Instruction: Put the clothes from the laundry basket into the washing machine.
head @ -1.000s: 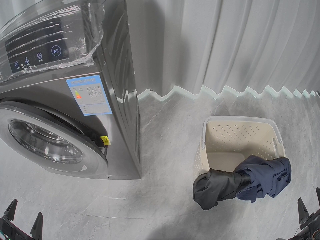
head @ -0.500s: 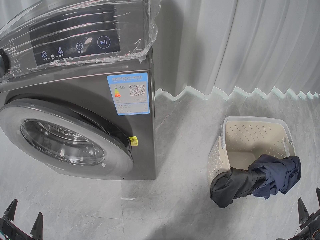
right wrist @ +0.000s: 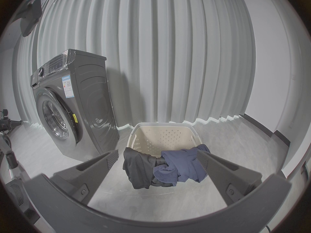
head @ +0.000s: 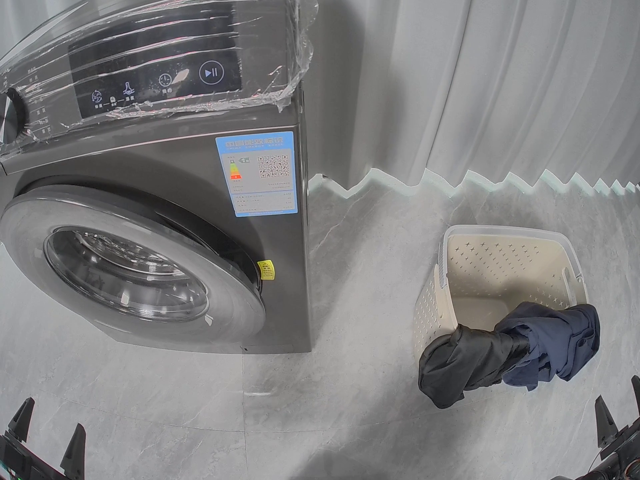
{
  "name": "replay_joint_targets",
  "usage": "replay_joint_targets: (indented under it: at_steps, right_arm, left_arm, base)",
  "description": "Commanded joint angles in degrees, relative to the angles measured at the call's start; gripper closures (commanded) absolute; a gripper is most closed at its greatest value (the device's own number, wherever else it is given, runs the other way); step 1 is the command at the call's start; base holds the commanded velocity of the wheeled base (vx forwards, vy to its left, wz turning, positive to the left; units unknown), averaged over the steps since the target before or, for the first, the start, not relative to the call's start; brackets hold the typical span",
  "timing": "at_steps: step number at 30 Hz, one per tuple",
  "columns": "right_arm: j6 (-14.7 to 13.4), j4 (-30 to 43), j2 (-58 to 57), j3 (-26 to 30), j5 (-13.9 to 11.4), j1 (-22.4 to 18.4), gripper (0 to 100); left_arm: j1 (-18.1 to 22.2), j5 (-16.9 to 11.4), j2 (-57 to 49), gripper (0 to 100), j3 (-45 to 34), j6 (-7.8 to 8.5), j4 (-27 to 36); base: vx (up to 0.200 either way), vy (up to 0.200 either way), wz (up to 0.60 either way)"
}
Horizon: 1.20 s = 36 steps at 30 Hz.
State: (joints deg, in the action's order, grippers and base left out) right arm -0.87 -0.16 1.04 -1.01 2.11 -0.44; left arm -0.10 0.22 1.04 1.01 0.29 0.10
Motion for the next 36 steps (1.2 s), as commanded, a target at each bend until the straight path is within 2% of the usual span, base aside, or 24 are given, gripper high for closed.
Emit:
replay_joint_targets:
  at_steps: [1,36]
  right_arm:
    - [0.1,0.0,-0.5,1.0,0.0,0.0,0]
    - [0.1,0.0,-0.5,1.0,0.0,-0.1,0]
  left_arm:
    - [0.0,0.0,-0.9,0,-0.9,-0.12,0.0]
    - [0.0,-0.1,-0.9,0,-0.9,-0.38,0.0]
  base:
    - [0.000,0.200,0.00]
    - [0.000,0.200,0.00]
